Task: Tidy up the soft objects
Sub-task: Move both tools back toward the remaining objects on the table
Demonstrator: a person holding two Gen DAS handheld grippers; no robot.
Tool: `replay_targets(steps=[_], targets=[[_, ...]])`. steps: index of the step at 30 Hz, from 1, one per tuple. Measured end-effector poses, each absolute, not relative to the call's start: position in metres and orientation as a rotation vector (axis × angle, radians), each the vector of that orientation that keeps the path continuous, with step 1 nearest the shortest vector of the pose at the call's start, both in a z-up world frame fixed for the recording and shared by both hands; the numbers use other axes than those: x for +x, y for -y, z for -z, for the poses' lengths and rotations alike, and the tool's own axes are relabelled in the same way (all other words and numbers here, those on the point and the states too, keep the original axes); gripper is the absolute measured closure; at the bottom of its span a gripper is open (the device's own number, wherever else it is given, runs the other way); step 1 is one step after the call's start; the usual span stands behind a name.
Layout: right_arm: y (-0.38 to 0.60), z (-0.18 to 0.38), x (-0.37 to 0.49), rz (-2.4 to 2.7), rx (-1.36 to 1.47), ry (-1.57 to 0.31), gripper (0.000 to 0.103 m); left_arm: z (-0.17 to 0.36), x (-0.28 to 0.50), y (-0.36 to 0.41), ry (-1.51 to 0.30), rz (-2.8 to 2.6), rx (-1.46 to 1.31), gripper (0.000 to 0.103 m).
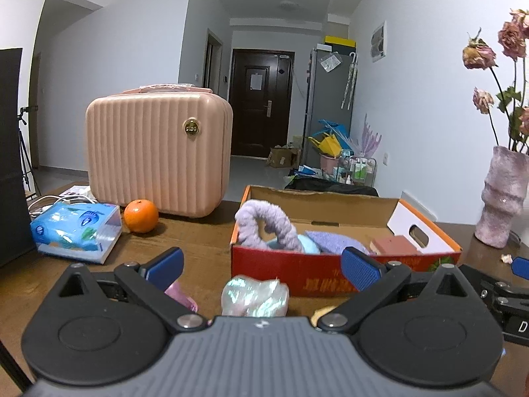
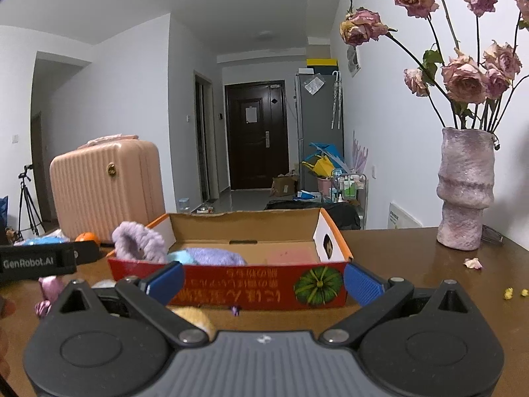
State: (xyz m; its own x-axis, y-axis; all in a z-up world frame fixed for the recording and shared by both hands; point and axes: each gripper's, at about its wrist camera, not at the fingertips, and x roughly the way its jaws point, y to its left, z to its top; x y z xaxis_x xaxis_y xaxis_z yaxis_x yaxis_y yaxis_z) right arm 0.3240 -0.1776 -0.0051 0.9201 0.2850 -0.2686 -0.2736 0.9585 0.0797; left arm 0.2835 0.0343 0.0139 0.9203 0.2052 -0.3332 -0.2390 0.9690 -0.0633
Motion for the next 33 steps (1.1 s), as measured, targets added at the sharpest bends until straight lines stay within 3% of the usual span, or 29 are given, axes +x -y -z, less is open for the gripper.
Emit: replay_targets(steps=[33], targets=[[0.199, 0.025, 0.235, -0.319, -0.026, -0.339, 0.0, 0.0, 0.192, -0.04, -0.402, -0.137, -0.059, 0.0]])
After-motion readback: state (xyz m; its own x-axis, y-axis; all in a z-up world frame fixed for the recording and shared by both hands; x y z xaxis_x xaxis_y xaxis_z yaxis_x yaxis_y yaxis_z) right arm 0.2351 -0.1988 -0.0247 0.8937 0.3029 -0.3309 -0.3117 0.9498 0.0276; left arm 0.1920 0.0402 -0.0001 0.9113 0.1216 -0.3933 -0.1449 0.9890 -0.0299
